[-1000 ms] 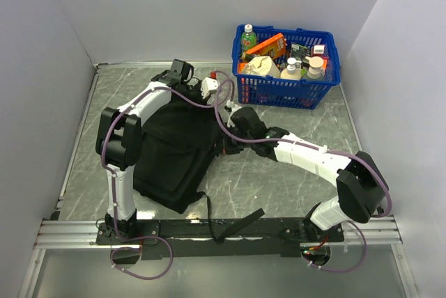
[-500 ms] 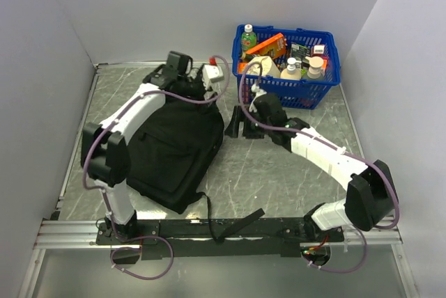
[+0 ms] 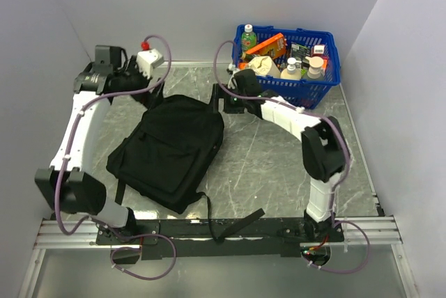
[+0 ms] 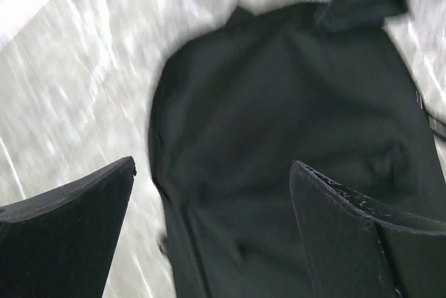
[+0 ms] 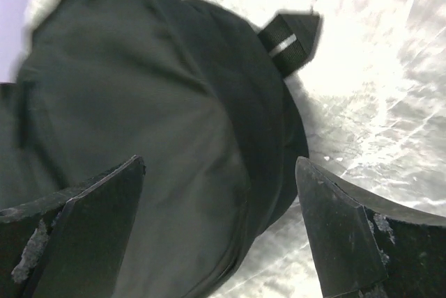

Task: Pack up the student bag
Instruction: Reset both arms

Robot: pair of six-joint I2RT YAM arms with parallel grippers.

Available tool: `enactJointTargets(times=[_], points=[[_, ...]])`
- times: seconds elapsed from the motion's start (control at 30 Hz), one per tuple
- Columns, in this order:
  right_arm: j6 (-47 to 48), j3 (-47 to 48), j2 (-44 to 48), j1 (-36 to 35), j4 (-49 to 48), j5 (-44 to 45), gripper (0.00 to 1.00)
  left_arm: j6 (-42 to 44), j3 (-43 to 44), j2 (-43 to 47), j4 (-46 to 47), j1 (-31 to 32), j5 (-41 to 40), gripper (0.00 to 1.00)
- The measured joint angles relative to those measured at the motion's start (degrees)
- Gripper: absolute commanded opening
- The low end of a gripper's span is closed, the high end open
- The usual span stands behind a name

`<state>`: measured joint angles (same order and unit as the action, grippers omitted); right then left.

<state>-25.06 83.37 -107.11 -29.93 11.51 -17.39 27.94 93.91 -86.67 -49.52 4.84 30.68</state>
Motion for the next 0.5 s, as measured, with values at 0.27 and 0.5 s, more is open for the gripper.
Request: enactJointTargets(times=[0.27, 0.5], points=[[-1.05, -6.05, -0.85, 0.00, -0.79, -0.17, 1.00, -1.07, -10.93, 8.11, -5.92, -1.33, -2.95, 0.96], [-0.74, -9.60, 12.50, 0.00, 4.26, 0.90, 1.00, -7.78, -12.17, 10.38, -2.36, -1.33, -2.56, 0.96]])
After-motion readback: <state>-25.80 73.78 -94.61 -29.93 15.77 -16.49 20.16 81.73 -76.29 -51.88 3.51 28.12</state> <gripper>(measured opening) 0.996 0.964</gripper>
